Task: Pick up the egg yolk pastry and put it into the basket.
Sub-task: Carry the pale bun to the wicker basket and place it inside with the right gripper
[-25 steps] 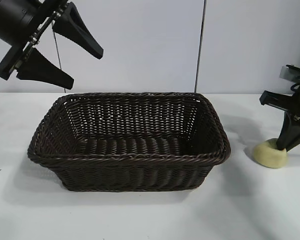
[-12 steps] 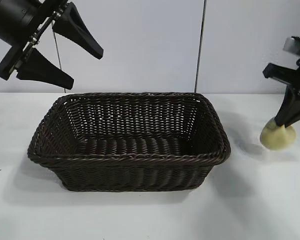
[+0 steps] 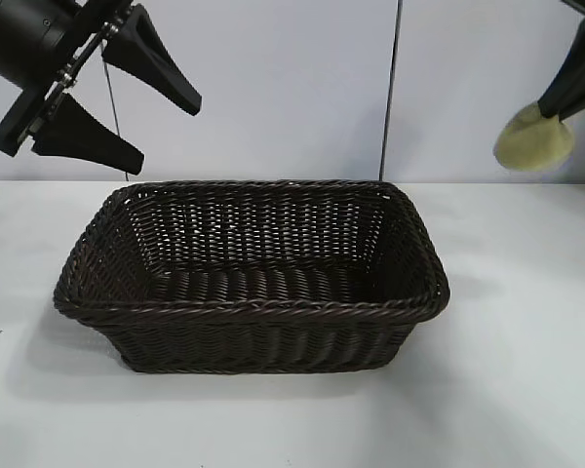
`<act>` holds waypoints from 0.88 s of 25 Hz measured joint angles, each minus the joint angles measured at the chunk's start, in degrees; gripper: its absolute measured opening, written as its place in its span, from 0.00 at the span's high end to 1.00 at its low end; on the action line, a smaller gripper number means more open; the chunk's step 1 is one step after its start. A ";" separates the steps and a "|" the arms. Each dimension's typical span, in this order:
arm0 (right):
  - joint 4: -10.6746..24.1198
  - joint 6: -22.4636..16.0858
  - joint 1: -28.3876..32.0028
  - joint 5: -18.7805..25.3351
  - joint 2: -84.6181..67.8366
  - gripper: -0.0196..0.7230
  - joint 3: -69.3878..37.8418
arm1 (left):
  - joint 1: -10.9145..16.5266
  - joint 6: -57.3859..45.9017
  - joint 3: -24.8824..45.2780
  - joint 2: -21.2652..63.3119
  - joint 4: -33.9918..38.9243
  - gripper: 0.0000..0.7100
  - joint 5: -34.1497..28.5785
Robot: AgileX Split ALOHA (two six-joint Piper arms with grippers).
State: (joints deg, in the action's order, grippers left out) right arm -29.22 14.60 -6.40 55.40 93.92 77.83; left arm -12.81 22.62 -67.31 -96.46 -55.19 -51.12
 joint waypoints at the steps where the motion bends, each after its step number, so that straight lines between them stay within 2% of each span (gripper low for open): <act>1: 0.00 -0.27 -1.96 -0.71 0.00 0.95 0.00 | 0.00 0.00 0.00 0.00 0.00 0.28 0.00; 6: -0.20 -1.98 -10.30 -3.92 1.21 0.95 0.00 | 0.00 0.00 0.00 0.00 0.00 0.28 0.00; 10: -0.37 -2.99 -14.37 -6.01 5.00 0.95 0.04 | 0.00 0.00 0.00 0.00 0.00 0.28 -0.05; 19: -0.42 -3.04 -15.94 -8.70 14.10 0.94 0.04 | 0.00 0.00 0.00 0.00 0.00 0.28 -1.07; 22: -0.42 -3.19 -15.94 -10.00 14.47 0.87 0.06 | 0.00 0.00 0.00 0.00 0.00 0.28 -1.19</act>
State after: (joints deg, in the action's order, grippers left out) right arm -29.65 11.41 -22.34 45.40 108.39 77.90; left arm -12.81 22.62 -67.31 -96.46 -55.19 -52.30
